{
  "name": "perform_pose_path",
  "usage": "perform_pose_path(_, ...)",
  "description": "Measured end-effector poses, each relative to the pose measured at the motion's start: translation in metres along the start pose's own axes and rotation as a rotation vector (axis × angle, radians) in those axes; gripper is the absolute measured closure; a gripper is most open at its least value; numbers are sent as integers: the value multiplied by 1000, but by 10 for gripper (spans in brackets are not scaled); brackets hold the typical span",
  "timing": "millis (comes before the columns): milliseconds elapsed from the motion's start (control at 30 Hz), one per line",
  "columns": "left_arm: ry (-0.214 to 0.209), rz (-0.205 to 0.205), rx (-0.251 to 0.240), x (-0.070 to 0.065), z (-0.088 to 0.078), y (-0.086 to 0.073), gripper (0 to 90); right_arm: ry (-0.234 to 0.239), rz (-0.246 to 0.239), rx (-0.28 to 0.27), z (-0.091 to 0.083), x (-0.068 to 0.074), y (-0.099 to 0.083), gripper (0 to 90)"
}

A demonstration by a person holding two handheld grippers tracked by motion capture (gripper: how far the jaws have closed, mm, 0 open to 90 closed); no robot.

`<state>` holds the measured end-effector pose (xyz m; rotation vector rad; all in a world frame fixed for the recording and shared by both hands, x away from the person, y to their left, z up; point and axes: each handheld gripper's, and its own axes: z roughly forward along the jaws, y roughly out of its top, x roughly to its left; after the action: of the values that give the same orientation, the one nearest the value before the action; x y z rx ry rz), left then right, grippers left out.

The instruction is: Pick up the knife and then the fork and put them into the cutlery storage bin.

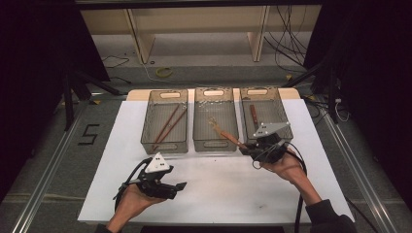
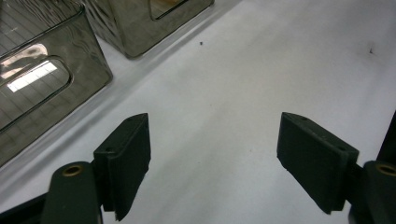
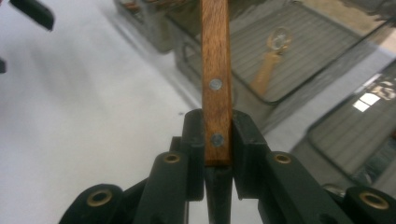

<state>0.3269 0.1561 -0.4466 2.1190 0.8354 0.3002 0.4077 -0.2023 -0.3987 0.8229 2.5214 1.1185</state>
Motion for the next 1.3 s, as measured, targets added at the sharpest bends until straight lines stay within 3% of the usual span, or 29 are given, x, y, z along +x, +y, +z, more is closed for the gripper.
perform_pose_path(167, 4, -13, -8, 3, 1, -3, 237, -50, 55, -9, -1, -23, 9, 780)
perform_pose_path(400, 4, -25, 4, 5, 3, -8, 233, -95, 103, -15, -1, -45, 19, 780)
perform_pose_path(600, 14, -38, -13, 6, 1, -10, 230, -139, 152, -17, 1, -65, 26, 780)
perform_pose_path(1133, 17, -64, -41, 10, -3, -16, 220, -228, 266, 3, 14, -108, 39, 779)
perform_pose_path(1300, 17, -63, -38, 10, -3, -17, 220, -242, 285, 12, 17, -114, 41, 779)
